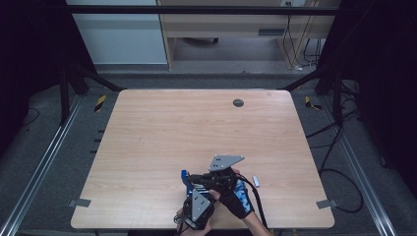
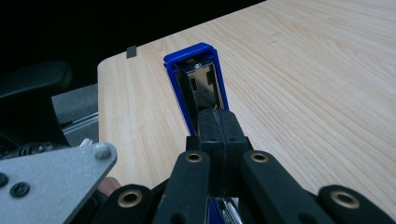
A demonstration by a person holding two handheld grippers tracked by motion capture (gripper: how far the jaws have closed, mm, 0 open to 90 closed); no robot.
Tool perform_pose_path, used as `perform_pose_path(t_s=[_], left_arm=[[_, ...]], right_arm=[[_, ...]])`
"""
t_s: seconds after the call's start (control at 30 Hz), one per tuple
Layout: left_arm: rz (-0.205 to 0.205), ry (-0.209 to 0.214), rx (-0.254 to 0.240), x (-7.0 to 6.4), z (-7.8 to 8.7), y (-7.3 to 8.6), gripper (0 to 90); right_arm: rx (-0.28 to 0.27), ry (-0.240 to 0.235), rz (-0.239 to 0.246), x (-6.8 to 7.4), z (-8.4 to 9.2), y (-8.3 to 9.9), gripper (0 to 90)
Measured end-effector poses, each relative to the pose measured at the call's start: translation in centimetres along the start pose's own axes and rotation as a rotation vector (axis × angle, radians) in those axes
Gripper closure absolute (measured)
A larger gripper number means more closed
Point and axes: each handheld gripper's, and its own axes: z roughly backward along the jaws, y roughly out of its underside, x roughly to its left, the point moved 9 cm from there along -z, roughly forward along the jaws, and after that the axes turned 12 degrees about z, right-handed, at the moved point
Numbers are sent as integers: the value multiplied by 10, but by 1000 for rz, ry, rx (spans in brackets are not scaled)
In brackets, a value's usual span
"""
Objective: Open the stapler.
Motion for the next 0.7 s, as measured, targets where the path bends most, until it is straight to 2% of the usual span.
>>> perform_pose_path(t_s=[0.7], left_arm=[[3, -1, -6, 0, 0, 0, 900]], right_arm=[[6, -52, -11, 0, -12, -1, 900]])
